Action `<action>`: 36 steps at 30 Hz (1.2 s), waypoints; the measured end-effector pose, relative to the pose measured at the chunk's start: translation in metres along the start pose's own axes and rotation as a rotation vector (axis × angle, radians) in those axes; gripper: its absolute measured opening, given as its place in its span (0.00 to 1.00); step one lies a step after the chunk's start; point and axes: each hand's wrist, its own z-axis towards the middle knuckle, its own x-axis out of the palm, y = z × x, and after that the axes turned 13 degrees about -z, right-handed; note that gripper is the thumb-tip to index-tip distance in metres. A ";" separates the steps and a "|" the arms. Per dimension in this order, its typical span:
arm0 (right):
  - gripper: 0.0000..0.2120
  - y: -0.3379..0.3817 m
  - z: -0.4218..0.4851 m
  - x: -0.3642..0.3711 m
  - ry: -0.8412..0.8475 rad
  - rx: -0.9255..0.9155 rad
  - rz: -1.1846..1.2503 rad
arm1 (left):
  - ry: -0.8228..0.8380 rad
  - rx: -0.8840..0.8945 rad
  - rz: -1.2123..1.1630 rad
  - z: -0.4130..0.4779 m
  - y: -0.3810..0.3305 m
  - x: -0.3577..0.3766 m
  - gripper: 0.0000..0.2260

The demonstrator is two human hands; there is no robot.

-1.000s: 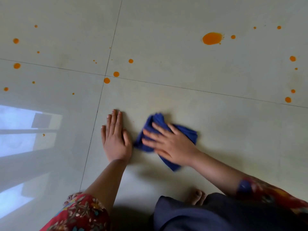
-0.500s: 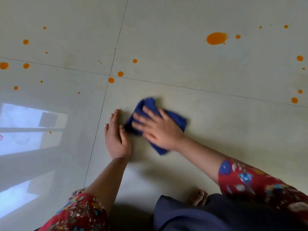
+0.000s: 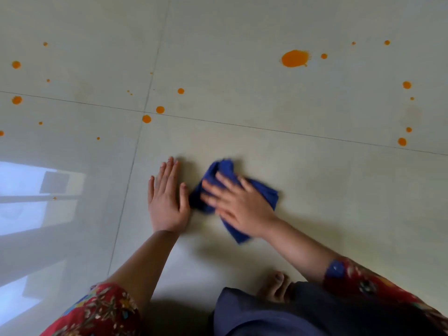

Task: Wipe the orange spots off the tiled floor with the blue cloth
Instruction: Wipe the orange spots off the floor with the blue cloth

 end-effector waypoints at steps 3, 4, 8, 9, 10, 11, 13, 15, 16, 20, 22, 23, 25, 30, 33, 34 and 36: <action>0.22 -0.014 -0.077 -0.001 0.078 -0.189 0.015 | 0.117 0.063 -0.031 0.012 -0.025 0.013 0.25; 0.23 -0.034 -0.096 0.000 0.089 -0.147 -0.010 | 0.155 0.069 -0.048 0.015 -0.033 0.019 0.25; 0.24 -0.120 -0.106 -0.001 0.098 0.503 -0.025 | 0.325 0.132 -0.046 0.015 -0.054 0.040 0.27; 0.24 -0.128 -0.090 -0.004 0.082 0.650 -0.011 | 0.360 0.134 -0.036 0.013 -0.057 0.045 0.28; 0.24 -0.127 -0.072 -0.006 0.072 0.739 -0.003 | 0.389 0.132 -0.022 0.012 -0.058 0.049 0.28; 0.24 -0.118 -0.059 -0.005 0.054 0.764 -0.010 | 0.418 0.133 0.003 0.010 -0.059 0.053 0.29; 0.25 -0.082 -0.056 0.000 0.035 0.583 -0.082 | 0.459 0.149 0.079 0.007 -0.057 0.056 0.30; 0.25 -0.045 -0.094 -0.001 0.081 0.282 -0.099 | 0.499 0.176 0.160 0.008 -0.053 0.055 0.31; 0.24 -0.037 -0.122 0.001 0.111 0.208 -0.089 | 0.517 0.188 0.194 0.008 -0.051 0.054 0.32; 0.24 -0.084 -0.200 -0.001 0.149 0.509 -0.082 | 0.538 0.191 0.232 0.009 -0.056 0.053 0.32; 0.24 -0.120 -0.193 -0.002 0.150 0.767 -0.032 | 0.533 0.181 0.241 0.009 -0.057 0.053 0.32; 0.25 -0.134 -0.177 -0.003 0.131 0.859 -0.021 | 0.533 0.180 0.251 0.008 -0.057 0.053 0.32; 0.26 -0.142 -0.129 -0.005 0.106 0.947 -0.016 | 0.537 0.181 0.265 0.008 -0.058 0.053 0.31; 0.24 -0.059 -0.101 0.002 0.058 0.368 -0.100 | 0.585 0.196 0.252 0.016 -0.058 0.039 0.29; 0.24 -0.071 -0.132 0.000 0.070 0.251 -0.073 | 0.572 0.201 0.295 0.022 -0.053 0.021 0.29; 0.24 -0.089 -0.130 0.000 0.069 0.327 -0.071 | 0.561 0.188 0.303 0.023 -0.050 0.015 0.29; 0.24 -0.130 -0.101 0.002 0.061 0.547 -0.050 | 0.569 0.173 0.341 0.027 -0.040 0.001 0.29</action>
